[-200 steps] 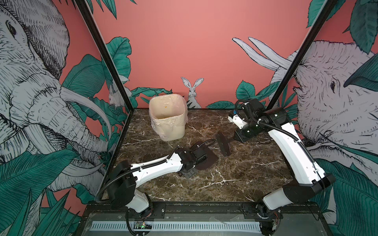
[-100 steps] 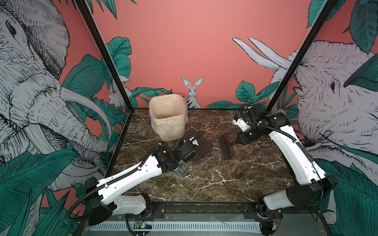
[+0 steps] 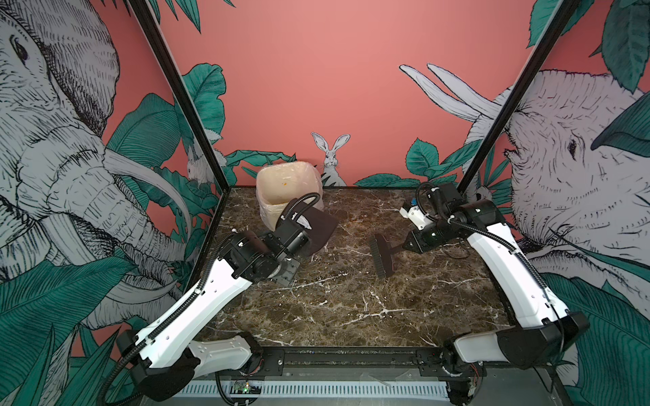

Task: Sweep away the paper scraps from the table
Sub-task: 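Lift the dustpan toward the cream bin with left gripper while right draws brush back, then tip the dustpan over the cream bin with the left gripper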

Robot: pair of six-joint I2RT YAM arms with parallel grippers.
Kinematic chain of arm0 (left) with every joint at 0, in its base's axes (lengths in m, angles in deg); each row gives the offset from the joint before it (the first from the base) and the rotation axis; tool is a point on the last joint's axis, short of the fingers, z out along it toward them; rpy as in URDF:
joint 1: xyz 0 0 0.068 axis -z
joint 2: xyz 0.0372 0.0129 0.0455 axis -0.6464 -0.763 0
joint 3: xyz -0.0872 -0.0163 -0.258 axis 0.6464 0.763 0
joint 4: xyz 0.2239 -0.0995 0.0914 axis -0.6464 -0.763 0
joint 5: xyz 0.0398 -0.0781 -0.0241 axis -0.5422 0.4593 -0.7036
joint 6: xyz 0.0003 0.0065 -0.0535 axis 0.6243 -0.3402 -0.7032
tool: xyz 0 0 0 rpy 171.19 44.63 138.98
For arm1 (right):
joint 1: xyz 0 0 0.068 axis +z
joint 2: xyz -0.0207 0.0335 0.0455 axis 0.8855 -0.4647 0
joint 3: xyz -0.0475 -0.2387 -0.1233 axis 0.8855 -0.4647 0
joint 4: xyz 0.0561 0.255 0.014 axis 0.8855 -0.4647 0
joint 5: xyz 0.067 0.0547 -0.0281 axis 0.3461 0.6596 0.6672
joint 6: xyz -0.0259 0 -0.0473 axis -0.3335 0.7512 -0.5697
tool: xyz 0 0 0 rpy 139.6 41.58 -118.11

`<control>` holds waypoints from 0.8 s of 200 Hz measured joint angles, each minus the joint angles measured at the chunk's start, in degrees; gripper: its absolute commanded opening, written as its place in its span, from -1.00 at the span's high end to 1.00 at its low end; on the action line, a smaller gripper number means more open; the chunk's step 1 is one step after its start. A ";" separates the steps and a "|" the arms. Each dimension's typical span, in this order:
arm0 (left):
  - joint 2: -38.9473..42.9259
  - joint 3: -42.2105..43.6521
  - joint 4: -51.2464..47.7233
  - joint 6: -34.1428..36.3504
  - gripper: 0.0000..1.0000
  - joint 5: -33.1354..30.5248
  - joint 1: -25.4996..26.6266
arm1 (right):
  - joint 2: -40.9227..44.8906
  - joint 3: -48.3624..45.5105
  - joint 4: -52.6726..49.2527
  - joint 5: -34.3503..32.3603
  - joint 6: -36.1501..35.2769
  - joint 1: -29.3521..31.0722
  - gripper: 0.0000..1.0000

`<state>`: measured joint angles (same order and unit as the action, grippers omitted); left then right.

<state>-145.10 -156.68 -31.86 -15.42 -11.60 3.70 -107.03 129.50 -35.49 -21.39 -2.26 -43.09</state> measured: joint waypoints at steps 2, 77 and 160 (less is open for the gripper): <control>-0.02 -0.24 -0.17 0.09 1.00 0.00 -0.28 | 0.15 -0.11 0.00 0.11 0.00 -0.02 1.00; -1.42 -4.66 -1.84 8.83 1.00 1.86 -19.21 | 1.25 -1.01 -0.04 1.75 -0.55 -1.46 1.00; -9.35 -12.76 4.70 17.59 1.00 4.48 -36.00 | 1.62 -1.01 -0.44 3.21 -1.62 -2.89 1.00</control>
<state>-154.45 -169.45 -27.16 2.18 -7.12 -32.30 -105.41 128.50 -35.93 -18.18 -3.88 -45.97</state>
